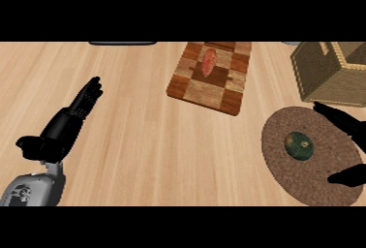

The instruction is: Pick the squash from the placemat and place it in the basket

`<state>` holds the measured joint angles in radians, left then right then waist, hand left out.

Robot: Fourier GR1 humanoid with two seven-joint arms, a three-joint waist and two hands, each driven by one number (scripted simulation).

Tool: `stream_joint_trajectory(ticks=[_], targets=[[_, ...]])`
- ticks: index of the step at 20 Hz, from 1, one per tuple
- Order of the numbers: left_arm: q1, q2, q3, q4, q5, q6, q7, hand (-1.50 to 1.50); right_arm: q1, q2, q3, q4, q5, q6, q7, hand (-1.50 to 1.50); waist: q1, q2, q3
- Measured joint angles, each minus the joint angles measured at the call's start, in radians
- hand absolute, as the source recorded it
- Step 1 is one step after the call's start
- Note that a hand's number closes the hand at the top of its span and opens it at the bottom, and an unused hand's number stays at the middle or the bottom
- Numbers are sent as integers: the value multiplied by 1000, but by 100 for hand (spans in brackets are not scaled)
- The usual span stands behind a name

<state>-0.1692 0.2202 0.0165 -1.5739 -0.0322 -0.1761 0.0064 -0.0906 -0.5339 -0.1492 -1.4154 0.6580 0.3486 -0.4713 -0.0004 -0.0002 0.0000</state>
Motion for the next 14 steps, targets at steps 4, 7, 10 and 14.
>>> stream_joint_trajectory(ticks=[4,7,10,14], targets=[[34,-13,2,-10,-12,-8,-21,0,33,9,-9,-57,21,20,29,-150,-1,-1,0],[15,-17,12,-16,-11,-14,2,0,39,26,2,-73,62,12,51,-150,-1,0,0],[16,-19,18,-40,-9,-18,25,0,28,58,33,-50,114,-22,64,-150,1,0,0],[36,-31,14,-41,-31,-22,8,0,20,85,46,-29,164,-44,70,-150,1,0,0]])
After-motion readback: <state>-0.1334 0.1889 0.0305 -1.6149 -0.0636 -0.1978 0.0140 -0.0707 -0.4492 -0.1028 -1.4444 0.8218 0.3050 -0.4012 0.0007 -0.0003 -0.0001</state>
